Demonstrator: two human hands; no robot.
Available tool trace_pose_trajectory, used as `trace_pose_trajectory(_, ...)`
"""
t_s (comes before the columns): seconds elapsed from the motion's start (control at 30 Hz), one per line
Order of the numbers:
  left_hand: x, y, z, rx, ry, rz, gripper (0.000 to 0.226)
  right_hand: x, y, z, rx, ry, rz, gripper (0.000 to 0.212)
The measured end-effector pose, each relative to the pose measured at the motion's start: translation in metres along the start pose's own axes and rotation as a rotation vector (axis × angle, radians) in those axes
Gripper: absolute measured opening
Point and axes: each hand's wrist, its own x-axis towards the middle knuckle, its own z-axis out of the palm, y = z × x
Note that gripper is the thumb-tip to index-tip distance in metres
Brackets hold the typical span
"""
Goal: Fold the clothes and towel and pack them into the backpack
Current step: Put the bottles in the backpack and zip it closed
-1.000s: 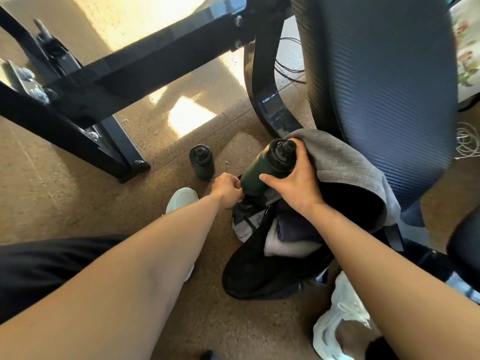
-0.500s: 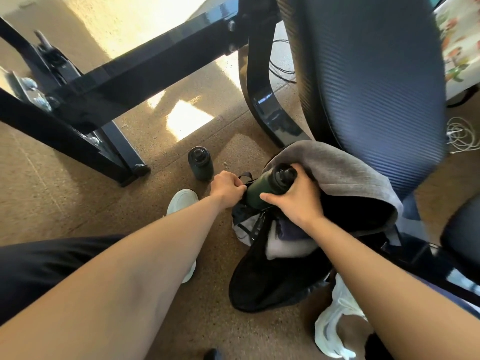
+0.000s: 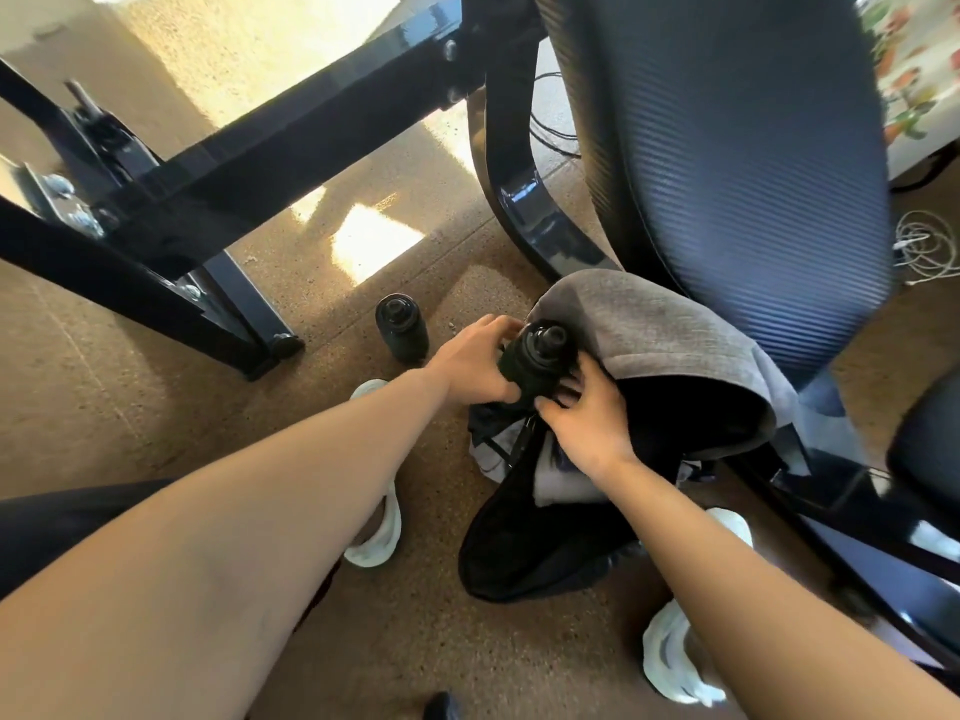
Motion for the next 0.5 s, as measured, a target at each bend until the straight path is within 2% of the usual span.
trace_pose_trajectory(0.1,0.000,0.012,-0.005,-0.070,0.103,0.074,0.085,-0.009,0.007,-0.006,-0.056,0.266,0.115,0.013)
trace_pose_trajectory(0.13,0.001,0.016,-0.006,-0.078,0.153,0.118,0.081,-0.011,0.007,-0.008,-0.046,0.338,0.161,0.015)
trace_pose_trajectory(0.17,0.001,0.021,-0.007,-0.075,0.182,0.165,0.076,-0.011,0.008,-0.010,-0.007,0.361,0.189,0.026)
trace_pose_trajectory(0.2,0.001,0.027,-0.009,-0.060,0.198,0.207,0.071,-0.009,0.007,-0.012,0.051,0.344,0.199,0.034)
trace_pose_trajectory(0.27,0.003,0.036,-0.012,-0.028,0.205,0.237,0.064,-0.002,-0.001,-0.013,0.093,0.258,0.158,0.034)
trace_pose_trajectory(0.37,0.003,0.041,-0.015,-0.024,0.188,0.171,0.070,0.006,-0.010,-0.016,0.061,0.219,0.108,0.034)
trace_pose_trajectory(0.43,0.002,0.039,-0.019,0.002,0.171,0.136,0.075,0.006,-0.012,-0.017,0.153,0.215,0.108,0.036)
trace_pose_trajectory(0.5,0.001,0.033,-0.025,0.036,0.133,0.106,0.070,0.003,-0.012,-0.015,0.239,0.226,0.115,0.033)
